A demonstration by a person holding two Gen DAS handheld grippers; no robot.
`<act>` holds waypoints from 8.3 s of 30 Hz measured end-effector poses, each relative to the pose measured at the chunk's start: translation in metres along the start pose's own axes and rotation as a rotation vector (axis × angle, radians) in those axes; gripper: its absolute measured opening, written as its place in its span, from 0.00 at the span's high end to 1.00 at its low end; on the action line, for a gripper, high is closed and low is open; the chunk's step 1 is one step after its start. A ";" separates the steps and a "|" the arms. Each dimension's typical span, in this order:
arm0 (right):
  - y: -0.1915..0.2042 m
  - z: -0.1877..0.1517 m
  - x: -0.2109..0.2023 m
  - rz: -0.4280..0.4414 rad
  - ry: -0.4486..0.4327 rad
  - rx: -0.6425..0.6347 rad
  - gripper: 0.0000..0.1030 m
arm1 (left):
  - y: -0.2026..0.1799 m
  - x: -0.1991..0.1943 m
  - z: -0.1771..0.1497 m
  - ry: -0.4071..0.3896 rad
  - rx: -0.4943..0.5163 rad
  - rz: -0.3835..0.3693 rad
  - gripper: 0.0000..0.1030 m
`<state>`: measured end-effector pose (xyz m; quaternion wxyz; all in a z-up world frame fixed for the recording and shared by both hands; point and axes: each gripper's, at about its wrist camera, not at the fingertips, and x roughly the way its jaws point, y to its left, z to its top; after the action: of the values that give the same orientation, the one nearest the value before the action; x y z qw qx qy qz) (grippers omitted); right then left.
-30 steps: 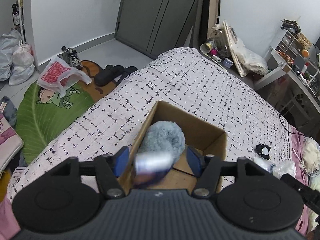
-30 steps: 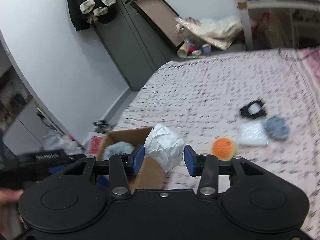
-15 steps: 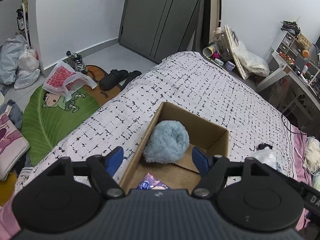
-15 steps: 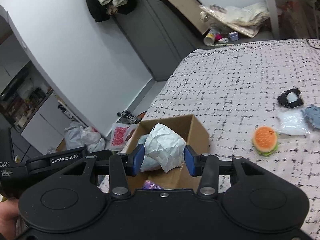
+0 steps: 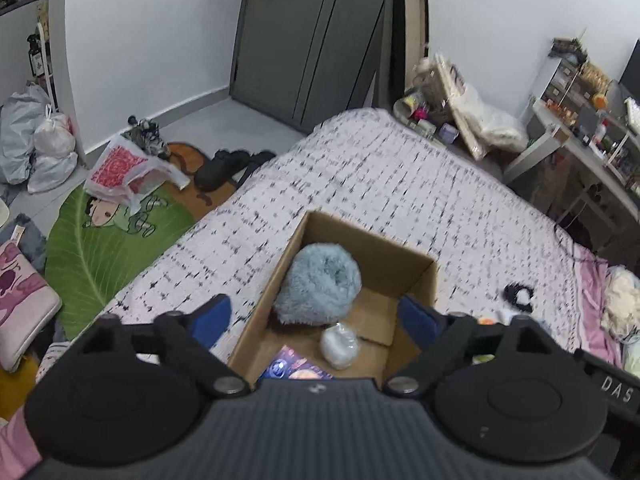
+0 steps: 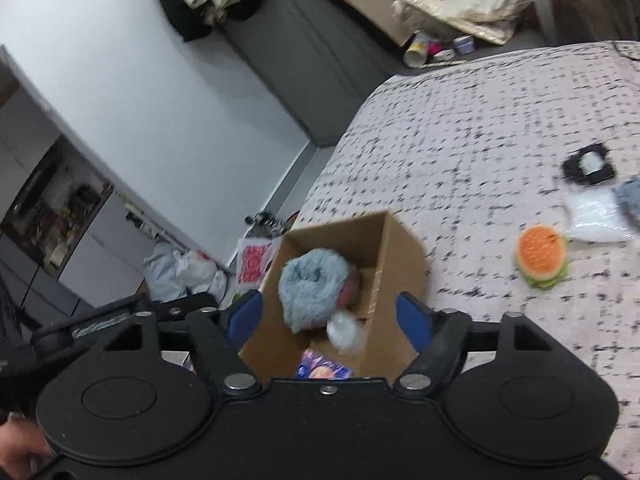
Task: Organize soft objects
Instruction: 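Open the left tool over the box while the right tool releases the white bag into it, then move the left tool toward the clear plastic bag while the right tool approaches the blue denim plush, then close the left tool on the clear plastic bag while the right tool grasps the denim plush, then carry the plastic bag with the left tool over the box while the right tool lifts the denim plush, then open the left tool to drop the plastic bag while the right tool drops the denim plush into the box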
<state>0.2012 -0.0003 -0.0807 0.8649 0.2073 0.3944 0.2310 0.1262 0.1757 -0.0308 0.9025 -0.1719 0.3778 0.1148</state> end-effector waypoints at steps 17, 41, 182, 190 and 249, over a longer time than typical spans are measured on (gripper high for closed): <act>-0.021 0.012 -0.065 -0.058 -0.016 -0.042 0.06 | -0.048 -0.024 -0.005 -0.078 0.035 -0.076 0.00; -0.089 0.040 -0.133 -0.117 -0.099 -0.049 0.00 | -0.137 -0.027 -0.032 -0.038 0.131 -0.045 0.00; -0.176 0.070 -0.080 -0.244 -0.108 0.077 0.73 | -0.190 0.046 -0.016 0.063 0.030 -0.158 0.68; -0.142 0.065 -0.085 -0.229 -0.136 -0.003 0.73 | -0.165 0.019 -0.012 0.014 0.034 -0.144 0.68; -0.028 0.009 -0.024 -0.255 -0.130 -0.268 0.73 | 0.031 0.017 -0.005 0.019 0.026 0.039 0.68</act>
<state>0.2006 -0.0381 -0.0768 0.9307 0.0530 0.3263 0.1563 0.1245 0.2031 -0.0532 0.8986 -0.1537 0.3912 0.1256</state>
